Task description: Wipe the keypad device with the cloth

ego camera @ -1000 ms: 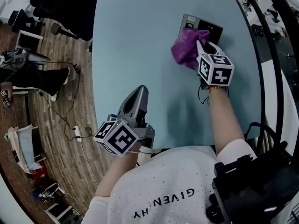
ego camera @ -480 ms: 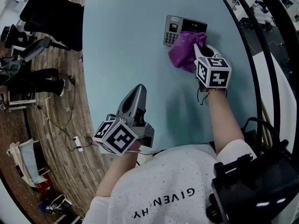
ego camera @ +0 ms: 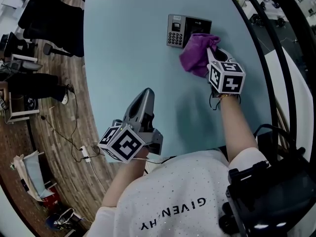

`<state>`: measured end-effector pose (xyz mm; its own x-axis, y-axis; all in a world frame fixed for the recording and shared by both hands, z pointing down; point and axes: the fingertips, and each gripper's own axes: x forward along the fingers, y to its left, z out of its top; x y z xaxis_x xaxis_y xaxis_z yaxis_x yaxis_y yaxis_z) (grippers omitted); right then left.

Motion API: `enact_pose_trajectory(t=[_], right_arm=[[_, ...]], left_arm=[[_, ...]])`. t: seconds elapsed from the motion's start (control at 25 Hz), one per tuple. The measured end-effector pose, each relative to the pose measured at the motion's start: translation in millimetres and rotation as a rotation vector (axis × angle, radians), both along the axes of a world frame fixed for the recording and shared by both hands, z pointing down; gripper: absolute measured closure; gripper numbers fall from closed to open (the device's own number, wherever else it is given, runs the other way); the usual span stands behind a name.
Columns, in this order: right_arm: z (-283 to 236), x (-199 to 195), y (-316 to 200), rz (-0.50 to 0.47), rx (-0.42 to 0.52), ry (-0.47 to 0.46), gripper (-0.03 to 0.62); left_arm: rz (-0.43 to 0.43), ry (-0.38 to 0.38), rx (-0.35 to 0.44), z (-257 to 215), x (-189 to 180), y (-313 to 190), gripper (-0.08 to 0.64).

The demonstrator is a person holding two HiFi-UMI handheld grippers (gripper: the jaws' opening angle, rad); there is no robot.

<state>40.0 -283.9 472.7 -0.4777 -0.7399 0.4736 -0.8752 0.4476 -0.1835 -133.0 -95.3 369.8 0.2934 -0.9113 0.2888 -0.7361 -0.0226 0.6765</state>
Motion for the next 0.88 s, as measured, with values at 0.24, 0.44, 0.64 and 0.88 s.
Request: enact_pose_trajectory(t=[0.24, 0.44, 0.64, 0.88], right_arm=[[-14, 15, -1, 0.085, 0.064, 0.005, 0.568], [-48, -23, 8, -0.041, 0.118, -0.073, 0.566], [-76, -79, 24, -0.237, 0.149, -0.171, 0.566], [-55, -129, 23, -0.392, 0.154, -0.135, 0.566]], left_arm=[[-0.02, -0.005, -0.004, -2, -5, 1, 0.555], [-0.038, 0.01, -0.009, -1, -9, 1, 0.555], [-0.039, 0.016, -0.019, 3, -6, 2, 0.555], [-0.081, 0.006, -0.05, 13, -20, 8, 0.555]])
